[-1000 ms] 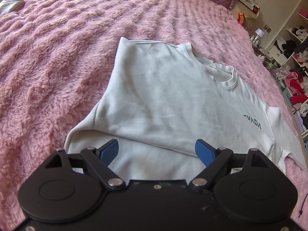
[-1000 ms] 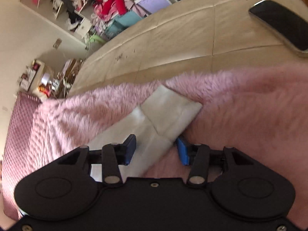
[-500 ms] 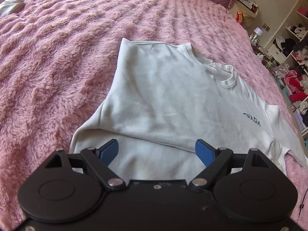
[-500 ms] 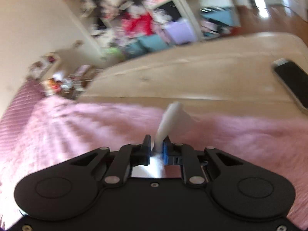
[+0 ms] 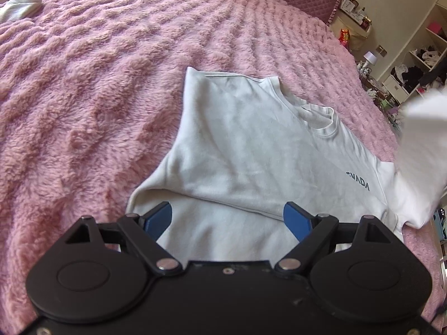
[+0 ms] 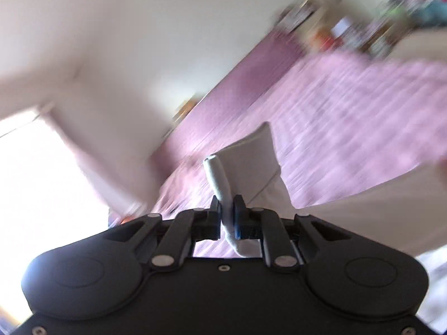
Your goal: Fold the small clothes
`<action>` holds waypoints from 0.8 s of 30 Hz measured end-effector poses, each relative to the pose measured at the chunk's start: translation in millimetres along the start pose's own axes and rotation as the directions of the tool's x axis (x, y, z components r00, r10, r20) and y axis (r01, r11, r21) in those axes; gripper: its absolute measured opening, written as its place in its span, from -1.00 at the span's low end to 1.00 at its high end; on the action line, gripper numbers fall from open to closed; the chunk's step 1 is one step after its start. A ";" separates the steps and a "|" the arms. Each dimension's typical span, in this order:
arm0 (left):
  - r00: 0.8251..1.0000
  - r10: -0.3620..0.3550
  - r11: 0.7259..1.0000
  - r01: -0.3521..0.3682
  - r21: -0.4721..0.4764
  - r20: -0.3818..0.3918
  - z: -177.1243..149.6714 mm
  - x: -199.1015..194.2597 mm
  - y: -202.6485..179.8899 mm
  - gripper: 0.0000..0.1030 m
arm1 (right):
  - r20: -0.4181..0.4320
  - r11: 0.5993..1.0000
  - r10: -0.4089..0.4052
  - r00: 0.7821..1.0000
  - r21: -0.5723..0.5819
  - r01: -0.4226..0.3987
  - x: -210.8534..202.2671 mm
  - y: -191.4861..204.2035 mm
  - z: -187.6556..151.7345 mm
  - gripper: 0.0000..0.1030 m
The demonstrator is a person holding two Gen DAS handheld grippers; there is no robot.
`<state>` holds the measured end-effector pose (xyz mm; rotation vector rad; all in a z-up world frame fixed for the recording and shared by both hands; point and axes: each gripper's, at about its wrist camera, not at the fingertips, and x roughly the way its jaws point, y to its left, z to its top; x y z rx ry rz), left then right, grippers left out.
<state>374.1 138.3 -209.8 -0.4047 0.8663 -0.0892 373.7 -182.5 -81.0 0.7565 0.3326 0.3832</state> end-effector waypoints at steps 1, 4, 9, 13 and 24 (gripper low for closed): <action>1.000 0.004 1.000 -0.004 -0.006 -0.001 0.0 -1.8 2.8 0.76 | -0.064 0.999 0.037 0.997 0.004 -0.037 20.8 10.4 -18.5 -0.75; 1.000 0.010 0.999 -0.010 -0.037 -0.004 -0.2 -5.7 10.4 0.76 | -0.225 0.998 0.051 0.973 -0.012 -0.055 69.9 27.2 -71.1 -0.38; 1.000 -0.020 0.998 0.021 -0.051 0.020 -1.5 -7.2 13.3 0.76 | -0.223 0.999 -0.041 0.974 -0.023 0.037 57.4 12.1 -83.1 -0.21; 0.994 -0.082 0.989 0.090 -0.118 0.076 1.1 -1.4 10.0 0.75 | -0.160 0.966 -0.247 0.956 -0.114 0.231 20.4 -29.4 -50.8 -0.07; 0.999 -0.044 0.941 0.051 -0.334 0.030 -10.8 43.3 20.9 -0.01 | -0.186 0.878 -0.479 0.858 -0.131 0.461 -45.8 -130.7 -48.3 -0.06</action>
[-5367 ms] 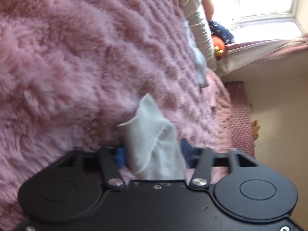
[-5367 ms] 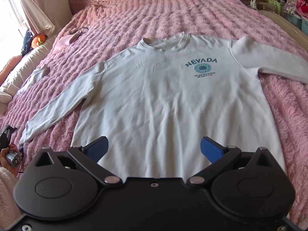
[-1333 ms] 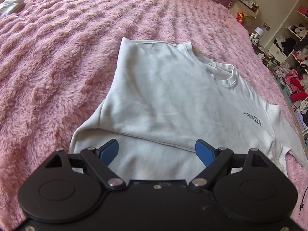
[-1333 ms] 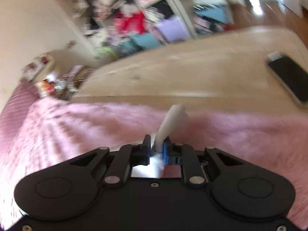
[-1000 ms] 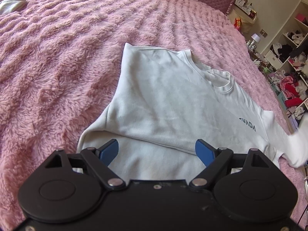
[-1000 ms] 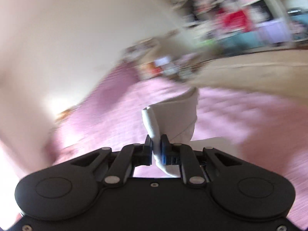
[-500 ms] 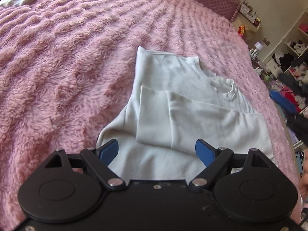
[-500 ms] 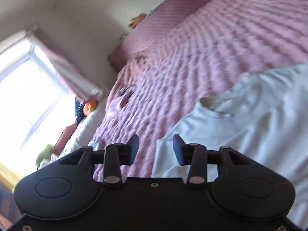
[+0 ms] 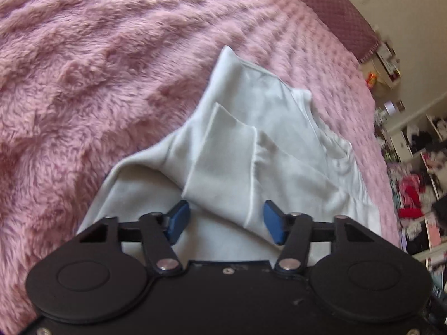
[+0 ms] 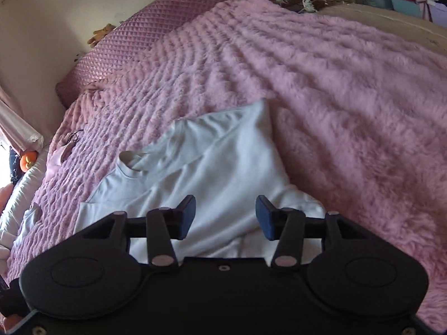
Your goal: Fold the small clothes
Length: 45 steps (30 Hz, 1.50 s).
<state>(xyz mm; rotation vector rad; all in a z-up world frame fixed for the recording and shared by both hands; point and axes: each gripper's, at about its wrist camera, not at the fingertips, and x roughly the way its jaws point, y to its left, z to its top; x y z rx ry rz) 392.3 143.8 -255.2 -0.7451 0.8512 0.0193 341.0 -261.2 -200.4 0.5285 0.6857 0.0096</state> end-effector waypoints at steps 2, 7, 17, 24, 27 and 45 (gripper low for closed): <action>1.000 0.005 1.000 -0.004 -0.021 0.017 1.8 1.0 2.5 -0.27 | -0.002 1.000 -0.011 1.000 -0.008 0.011 0.4 -6.0 -3.5 -0.06; 0.997 -0.008 0.999 0.005 0.032 0.081 3.5 -7.7 -0.7 -0.88 | 0.002 0.997 -0.080 0.997 -0.022 0.080 5.6 -5.7 -7.2 -0.04; 0.996 0.033 0.993 -0.042 0.107 0.088 -10.9 -5.4 10.7 -0.71 | 0.019 0.900 -0.249 0.968 -0.365 0.239 0.5 -12.9 -8.5 0.06; 0.990 0.057 0.983 -0.078 0.165 0.128 -5.9 -39.0 5.4 -0.19 | -0.001 0.794 -0.276 0.961 -0.564 0.227 15.0 -8.5 -13.4 -0.27; 0.984 0.054 0.986 -0.080 0.149 0.168 6.5 -50.4 5.2 -0.14 | 0.017 0.758 -0.278 0.960 -0.610 0.231 22.5 -2.9 -15.3 -0.27; 0.996 0.067 0.968 -0.077 0.237 0.050 8.0 10.0 -10.5 0.32 | -0.039 0.818 -0.226 0.973 -0.551 0.167 23.8 -26.2 -19.4 -0.86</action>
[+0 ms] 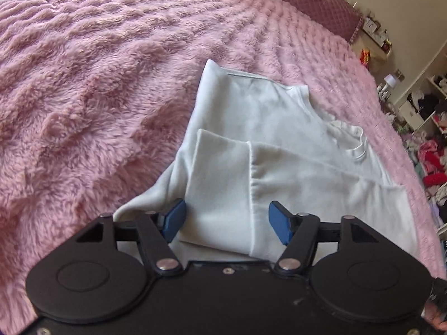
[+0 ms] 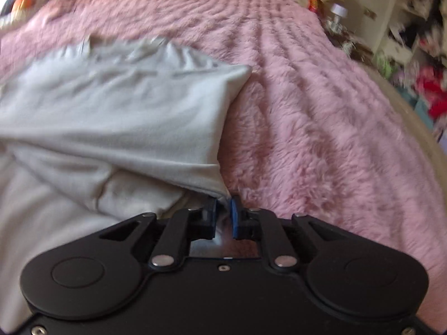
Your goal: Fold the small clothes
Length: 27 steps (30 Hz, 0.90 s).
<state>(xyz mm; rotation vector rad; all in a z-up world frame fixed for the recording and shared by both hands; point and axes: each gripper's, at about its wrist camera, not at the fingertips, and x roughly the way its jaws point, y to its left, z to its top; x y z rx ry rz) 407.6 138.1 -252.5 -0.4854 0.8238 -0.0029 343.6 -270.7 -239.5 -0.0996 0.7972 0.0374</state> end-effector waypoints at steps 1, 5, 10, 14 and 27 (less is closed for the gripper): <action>1.000 -0.010 1.000 0.010 -0.007 -0.004 0.3 0.0 3.5 0.32 | 0.011 0.997 0.040 0.999 0.064 -0.041 -4.0 -7.8 2.6 -0.82; 0.999 -0.025 1.000 0.025 -0.003 -0.021 0.8 4.4 7.8 0.34 | 0.142 0.908 0.223 0.964 0.330 -0.258 -18.2 -47.7 22.8 -0.41; 1.000 -0.009 0.999 0.010 0.042 -0.021 -3.5 6.3 0.3 0.47 | 0.216 0.845 0.182 0.959 0.465 -0.265 31.6 -69.2 79.2 -0.31; 1.000 0.002 0.997 0.000 0.073 -0.022 -5.0 8.3 -5.0 0.49 | 0.173 0.781 0.174 0.969 0.576 -0.243 83.1 -72.0 104.8 -0.31; 0.999 -0.006 0.997 0.009 0.074 -0.045 0.5 13.1 -5.2 0.56 | 0.077 0.877 -0.025 0.997 0.480 -0.015 115.7 -48.4 127.3 -0.99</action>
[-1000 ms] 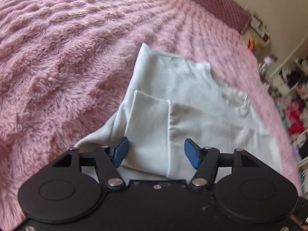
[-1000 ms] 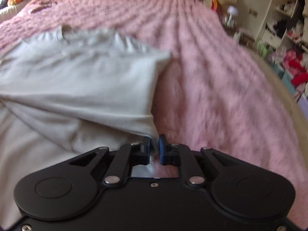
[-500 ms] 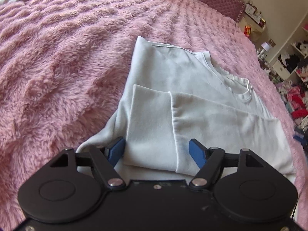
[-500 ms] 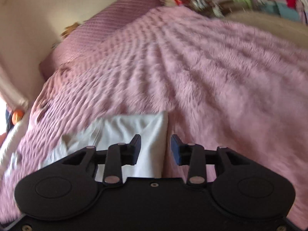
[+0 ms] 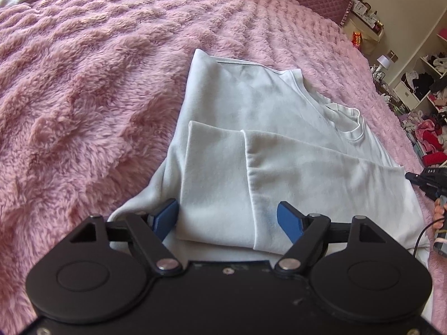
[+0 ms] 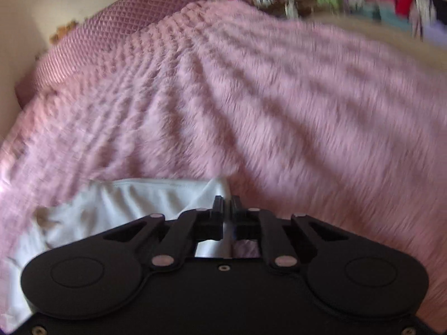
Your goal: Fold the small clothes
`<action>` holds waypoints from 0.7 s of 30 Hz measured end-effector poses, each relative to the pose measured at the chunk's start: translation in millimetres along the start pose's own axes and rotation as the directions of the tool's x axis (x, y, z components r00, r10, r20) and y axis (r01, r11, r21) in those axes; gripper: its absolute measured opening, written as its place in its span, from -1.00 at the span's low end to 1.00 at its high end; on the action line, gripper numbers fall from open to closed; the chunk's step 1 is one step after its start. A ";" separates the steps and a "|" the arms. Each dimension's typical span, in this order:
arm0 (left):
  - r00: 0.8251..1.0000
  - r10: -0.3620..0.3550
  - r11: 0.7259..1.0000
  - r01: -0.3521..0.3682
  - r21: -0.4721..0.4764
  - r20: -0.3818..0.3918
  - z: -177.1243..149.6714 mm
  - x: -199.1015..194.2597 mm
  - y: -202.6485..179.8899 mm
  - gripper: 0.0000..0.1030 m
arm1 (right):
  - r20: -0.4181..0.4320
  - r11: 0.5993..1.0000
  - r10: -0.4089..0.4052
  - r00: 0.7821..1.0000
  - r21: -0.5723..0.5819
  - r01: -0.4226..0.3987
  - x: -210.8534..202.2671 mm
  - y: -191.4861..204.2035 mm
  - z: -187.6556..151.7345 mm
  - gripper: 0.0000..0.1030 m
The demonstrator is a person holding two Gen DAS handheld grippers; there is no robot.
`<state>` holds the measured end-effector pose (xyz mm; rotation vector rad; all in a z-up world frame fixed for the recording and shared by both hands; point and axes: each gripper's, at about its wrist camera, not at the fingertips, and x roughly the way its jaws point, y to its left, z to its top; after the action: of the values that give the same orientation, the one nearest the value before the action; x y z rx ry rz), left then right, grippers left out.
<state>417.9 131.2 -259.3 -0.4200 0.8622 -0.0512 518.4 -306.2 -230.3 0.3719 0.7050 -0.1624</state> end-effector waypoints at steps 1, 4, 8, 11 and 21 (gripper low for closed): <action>1.000 0.004 1.000 -0.004 0.003 0.001 0.1 1.0 -0.8 0.57 | -0.003 0.998 -0.048 0.999 -0.027 0.048 2.4 2.5 1.8 -1.00; 1.000 0.013 1.000 -0.013 0.025 -0.003 -1.3 4.6 -4.1 0.61 | -0.060 0.996 -0.079 0.995 -0.051 0.076 7.7 -4.7 3.0 -1.00; 1.000 0.010 1.000 -0.010 0.014 -0.003 1.3 3.2 -4.3 0.63 | -0.039 0.982 0.150 0.988 0.119 -0.144 -21.6 -31.6 3.4 -0.78; 1.000 -0.005 1.000 0.005 -0.009 0.021 1.7 -8.9 -2.6 0.63 | -0.070 0.971 0.223 0.972 0.101 -0.216 -53.2 -36.5 -7.5 -0.43; 0.999 -0.038 0.999 0.039 -0.014 0.036 -5.6 -26.5 1.0 0.63 | -0.134 0.875 0.159 0.978 -0.440 -0.203 -135.7 -26.6 -82.8 -0.28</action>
<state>396.3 135.8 -243.6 -0.4507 0.8196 -0.0727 359.4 -295.8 -206.3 -0.0045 0.7728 0.2003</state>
